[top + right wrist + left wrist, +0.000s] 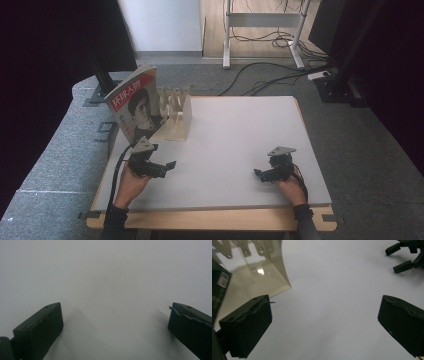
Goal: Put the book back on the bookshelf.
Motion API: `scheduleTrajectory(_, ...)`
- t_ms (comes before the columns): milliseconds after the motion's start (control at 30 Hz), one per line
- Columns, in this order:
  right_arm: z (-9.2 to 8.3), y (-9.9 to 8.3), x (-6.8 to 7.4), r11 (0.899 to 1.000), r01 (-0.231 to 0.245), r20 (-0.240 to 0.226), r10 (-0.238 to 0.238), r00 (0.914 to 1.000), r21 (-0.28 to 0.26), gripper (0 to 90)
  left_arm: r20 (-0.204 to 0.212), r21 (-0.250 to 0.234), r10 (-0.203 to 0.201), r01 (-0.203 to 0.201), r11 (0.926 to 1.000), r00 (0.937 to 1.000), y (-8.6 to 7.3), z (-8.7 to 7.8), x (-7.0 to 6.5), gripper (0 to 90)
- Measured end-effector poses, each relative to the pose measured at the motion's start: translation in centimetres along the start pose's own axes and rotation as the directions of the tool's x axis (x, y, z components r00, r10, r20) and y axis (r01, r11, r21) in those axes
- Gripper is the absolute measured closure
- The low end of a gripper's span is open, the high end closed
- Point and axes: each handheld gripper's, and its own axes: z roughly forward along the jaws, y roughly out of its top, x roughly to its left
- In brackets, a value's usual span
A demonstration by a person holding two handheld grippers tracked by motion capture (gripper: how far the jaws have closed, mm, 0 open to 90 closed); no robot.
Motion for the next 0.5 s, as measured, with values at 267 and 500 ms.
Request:
scheduleTrajectory(267, 0.0, 0.0, 0.0, 1.000, 0.001, 0.000, -0.001, 1.0000, -0.001, 0.0, 0.000, 0.064, 0.009, -0.009, 0.9979, 1.0000, -2.0, 3.0, -0.6, 0.0)
scheduleTrajectory(500, 0.0, 0.0, 0.0, 1.000, 0.001, -0.001, -0.001, 1.0000, -0.001, 0.0, -0.029, 0.160, 0.030, -0.025, 0.9868, 0.9991, -4.0, 6.0, -1.0, 0.0)
